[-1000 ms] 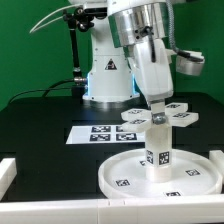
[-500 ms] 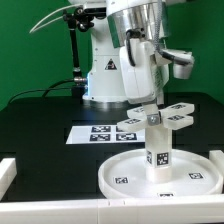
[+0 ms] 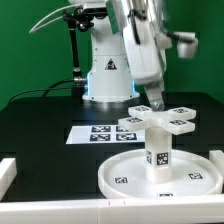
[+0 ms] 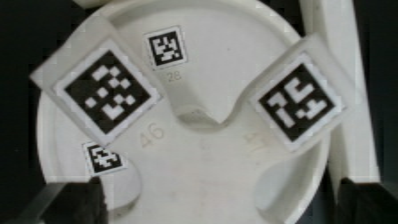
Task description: Assemble round table
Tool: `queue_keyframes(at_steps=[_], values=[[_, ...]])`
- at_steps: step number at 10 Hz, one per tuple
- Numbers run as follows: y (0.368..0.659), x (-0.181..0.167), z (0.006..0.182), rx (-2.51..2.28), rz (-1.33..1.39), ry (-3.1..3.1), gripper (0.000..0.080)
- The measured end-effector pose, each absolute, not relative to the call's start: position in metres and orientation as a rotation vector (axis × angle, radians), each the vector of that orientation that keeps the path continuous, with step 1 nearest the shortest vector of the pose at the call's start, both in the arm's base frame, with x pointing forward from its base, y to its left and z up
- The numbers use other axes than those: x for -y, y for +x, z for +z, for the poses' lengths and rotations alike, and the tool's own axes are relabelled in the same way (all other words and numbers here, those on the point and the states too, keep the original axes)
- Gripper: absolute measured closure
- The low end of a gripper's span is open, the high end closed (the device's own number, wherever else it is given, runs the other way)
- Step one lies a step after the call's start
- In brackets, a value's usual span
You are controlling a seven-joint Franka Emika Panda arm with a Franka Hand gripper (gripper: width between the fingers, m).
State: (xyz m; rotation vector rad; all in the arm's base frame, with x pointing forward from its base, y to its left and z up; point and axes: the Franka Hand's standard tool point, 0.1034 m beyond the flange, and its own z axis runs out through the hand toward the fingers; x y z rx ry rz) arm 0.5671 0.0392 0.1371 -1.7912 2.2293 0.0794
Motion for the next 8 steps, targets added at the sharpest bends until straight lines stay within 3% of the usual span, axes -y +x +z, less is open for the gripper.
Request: queue_keyframes(at_steps=[4, 8], values=[[0.5659, -0.04, 0.1324, -2.19, 0.075, -1.846, 0.0151], [0.5678, -0.0429, 0.1328, -1.551, -0.016, -2.448, 0.0151]])
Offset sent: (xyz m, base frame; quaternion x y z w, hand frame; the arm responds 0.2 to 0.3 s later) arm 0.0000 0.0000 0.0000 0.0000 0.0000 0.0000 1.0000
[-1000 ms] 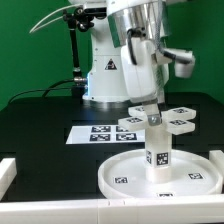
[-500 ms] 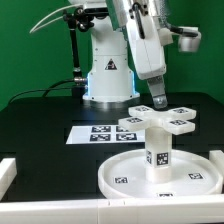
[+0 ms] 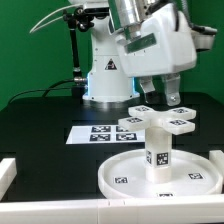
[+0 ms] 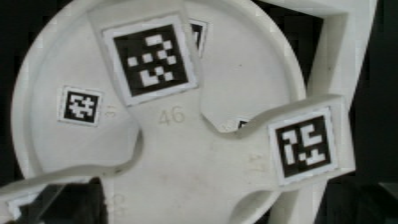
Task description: Assemble round table
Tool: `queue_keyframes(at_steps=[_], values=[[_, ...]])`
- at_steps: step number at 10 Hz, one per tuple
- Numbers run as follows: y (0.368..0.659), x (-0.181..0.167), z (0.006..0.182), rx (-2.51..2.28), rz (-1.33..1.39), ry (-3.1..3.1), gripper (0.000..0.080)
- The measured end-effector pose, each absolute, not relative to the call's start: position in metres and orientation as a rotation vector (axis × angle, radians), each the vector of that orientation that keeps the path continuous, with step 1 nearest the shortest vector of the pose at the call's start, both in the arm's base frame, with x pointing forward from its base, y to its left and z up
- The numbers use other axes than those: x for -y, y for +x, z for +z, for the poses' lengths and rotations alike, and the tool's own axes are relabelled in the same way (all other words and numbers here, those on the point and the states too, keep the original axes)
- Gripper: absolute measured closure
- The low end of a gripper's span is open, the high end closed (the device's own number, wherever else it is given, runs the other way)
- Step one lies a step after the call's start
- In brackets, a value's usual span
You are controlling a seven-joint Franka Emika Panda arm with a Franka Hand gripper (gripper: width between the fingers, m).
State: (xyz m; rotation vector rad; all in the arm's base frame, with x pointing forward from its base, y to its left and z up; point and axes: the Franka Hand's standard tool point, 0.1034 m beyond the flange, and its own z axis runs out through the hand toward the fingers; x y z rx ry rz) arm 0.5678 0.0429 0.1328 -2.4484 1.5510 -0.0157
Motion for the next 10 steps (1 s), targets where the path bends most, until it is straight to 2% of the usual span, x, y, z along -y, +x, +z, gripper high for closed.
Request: queue_keyframes(at_steps=[6, 10], values=[[0.5694, -0.0438, 0.1314, -1.007, -0.077, -2.731, 0.0151], [0.5711, -0.0436, 0.1329, -0.058, -0.125, -3.004, 0.0151]])
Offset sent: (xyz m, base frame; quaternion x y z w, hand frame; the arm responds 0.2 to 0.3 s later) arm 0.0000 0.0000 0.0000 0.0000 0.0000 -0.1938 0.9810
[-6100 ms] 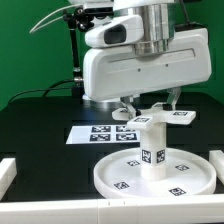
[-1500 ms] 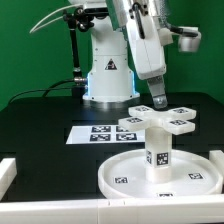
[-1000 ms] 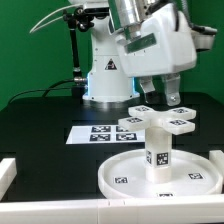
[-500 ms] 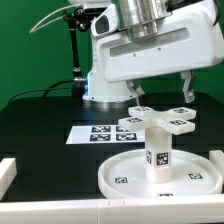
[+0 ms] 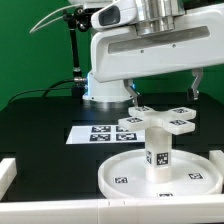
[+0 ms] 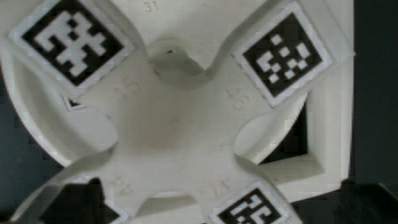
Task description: Assemble round table
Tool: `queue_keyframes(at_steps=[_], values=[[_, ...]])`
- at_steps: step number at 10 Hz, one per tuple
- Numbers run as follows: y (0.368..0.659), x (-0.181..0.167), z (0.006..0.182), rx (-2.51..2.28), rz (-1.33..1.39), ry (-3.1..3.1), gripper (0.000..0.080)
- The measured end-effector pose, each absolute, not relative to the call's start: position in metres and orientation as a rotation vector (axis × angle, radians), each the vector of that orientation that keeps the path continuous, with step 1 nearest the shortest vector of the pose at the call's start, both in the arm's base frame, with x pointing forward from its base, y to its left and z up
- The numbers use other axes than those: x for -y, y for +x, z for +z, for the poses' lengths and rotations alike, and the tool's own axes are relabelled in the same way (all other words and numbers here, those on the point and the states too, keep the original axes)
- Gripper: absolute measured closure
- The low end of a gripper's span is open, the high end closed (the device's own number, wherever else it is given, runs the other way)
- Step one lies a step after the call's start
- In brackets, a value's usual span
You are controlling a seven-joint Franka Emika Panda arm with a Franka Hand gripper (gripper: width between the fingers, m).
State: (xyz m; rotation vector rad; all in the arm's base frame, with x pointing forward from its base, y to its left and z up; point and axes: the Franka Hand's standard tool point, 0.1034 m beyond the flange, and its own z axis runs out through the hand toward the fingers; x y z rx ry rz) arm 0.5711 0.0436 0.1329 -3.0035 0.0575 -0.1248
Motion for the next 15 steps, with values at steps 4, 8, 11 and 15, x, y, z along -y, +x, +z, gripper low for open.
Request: queue_keyframes(at_steps=[4, 8, 11, 15], values=[[0.572, -0.042, 0.133, 0.318, -0.153, -2.999, 0.0151], [0.569, -0.039, 0.126, 1.052, -0.161, -2.898, 0.0151], [0.569, -0.032, 0.126, 1.249, -0.171, -2.843, 0.0151], [0.566, -0.041, 0.121, 1.802, -0.113, -2.611, 0.0151]])
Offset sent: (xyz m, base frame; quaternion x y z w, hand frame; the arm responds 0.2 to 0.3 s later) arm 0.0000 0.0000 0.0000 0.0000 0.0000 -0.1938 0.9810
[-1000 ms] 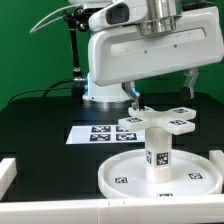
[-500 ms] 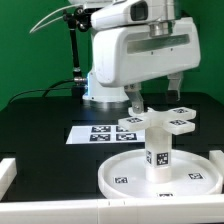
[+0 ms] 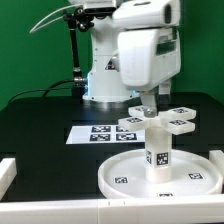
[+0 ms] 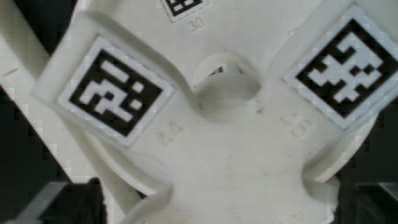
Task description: Assemble round table
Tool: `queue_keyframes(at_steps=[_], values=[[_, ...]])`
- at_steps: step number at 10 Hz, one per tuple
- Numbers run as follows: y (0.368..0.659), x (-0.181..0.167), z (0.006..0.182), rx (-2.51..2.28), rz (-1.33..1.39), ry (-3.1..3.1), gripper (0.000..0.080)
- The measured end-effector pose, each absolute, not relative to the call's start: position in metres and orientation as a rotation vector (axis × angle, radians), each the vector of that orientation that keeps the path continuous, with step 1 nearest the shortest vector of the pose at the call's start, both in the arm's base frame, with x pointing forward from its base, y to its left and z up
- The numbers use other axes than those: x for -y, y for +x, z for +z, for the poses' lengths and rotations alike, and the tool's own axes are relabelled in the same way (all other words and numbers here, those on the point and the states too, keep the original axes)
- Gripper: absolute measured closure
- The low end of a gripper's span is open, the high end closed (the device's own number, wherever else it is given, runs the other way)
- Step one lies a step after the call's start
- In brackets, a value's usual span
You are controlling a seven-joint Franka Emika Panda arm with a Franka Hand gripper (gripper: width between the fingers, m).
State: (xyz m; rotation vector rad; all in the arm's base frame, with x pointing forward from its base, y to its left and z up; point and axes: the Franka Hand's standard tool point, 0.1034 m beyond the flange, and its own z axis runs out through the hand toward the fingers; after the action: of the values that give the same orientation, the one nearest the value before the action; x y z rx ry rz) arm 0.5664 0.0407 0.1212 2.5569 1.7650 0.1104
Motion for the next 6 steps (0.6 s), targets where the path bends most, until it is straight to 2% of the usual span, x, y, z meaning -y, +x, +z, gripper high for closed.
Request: queue_keyframes(at_steps=[3, 6], values=[[0.5623, -0.0445, 0.1167, -1.966, 0.081, 2.395, 0.0151], [0.5626, -0.0433, 0.1109, -1.947, 0.071, 2.416, 0.0151]])
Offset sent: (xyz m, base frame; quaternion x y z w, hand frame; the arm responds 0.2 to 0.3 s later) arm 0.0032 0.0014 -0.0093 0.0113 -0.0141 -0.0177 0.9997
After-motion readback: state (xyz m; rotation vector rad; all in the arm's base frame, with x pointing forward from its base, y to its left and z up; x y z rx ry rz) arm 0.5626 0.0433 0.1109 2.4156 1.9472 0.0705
